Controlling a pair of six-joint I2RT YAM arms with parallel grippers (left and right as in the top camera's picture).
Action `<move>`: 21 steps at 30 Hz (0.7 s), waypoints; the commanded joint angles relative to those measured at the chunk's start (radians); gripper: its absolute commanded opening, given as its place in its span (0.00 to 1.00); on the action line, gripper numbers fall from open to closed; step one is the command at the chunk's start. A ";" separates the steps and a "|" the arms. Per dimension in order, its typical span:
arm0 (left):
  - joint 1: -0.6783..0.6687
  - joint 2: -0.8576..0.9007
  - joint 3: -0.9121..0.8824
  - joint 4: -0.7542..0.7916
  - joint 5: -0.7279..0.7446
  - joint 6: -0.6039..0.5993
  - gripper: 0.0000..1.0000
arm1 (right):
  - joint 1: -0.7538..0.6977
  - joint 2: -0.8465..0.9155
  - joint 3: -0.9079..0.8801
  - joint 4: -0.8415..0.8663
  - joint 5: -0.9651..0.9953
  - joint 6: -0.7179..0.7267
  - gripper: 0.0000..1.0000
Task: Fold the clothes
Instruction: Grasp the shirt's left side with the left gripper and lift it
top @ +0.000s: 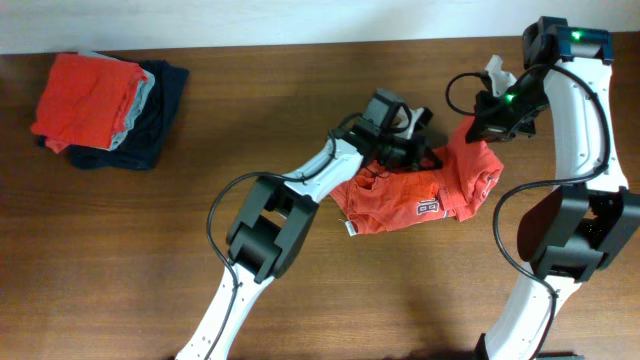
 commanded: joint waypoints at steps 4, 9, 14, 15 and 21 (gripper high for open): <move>-0.001 0.013 0.017 -0.103 -0.172 0.099 0.00 | 0.007 -0.019 0.024 -0.008 -0.028 0.009 0.04; -0.021 0.013 0.017 -0.103 -0.201 0.121 0.00 | 0.016 -0.019 0.024 -0.019 -0.032 0.009 0.04; -0.047 0.036 0.017 -0.104 -0.240 0.129 0.00 | 0.049 -0.019 0.024 -0.026 -0.050 0.009 0.04; -0.048 0.038 0.017 -0.108 -0.239 0.129 0.00 | 0.053 -0.021 0.024 -0.026 -0.050 0.009 0.04; -0.048 0.045 0.017 -0.136 -0.241 0.179 0.00 | 0.075 -0.029 0.024 -0.026 -0.051 0.011 0.04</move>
